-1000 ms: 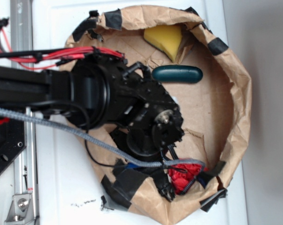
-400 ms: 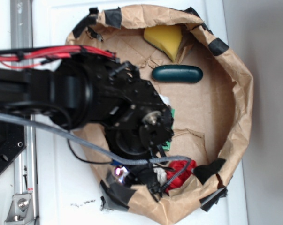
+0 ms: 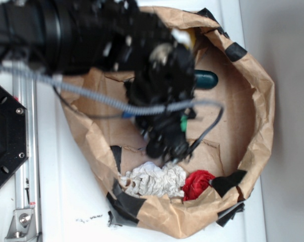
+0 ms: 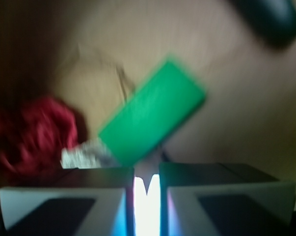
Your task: Grab the white paper.
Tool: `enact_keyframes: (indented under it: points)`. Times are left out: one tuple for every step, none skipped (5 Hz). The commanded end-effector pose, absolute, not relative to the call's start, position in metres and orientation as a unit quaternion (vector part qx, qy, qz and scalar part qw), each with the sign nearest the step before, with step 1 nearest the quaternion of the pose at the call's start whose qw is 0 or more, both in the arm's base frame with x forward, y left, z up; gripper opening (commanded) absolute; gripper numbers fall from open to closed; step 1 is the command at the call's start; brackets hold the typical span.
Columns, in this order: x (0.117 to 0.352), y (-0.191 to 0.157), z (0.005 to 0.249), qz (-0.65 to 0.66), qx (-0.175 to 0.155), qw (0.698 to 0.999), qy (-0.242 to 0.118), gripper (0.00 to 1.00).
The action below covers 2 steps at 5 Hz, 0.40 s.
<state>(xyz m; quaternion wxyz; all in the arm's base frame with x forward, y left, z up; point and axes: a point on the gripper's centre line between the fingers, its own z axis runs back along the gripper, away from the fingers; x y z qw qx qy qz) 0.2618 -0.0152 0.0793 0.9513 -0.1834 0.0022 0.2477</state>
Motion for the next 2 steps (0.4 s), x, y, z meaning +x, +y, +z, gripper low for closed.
enact_keyframes:
  points:
    - [0.263,-0.011,0.107,0.219,-0.182,0.958,-0.035,1.00]
    - [0.249,-0.031,0.093,0.193,-0.187,0.963,-0.020,1.00]
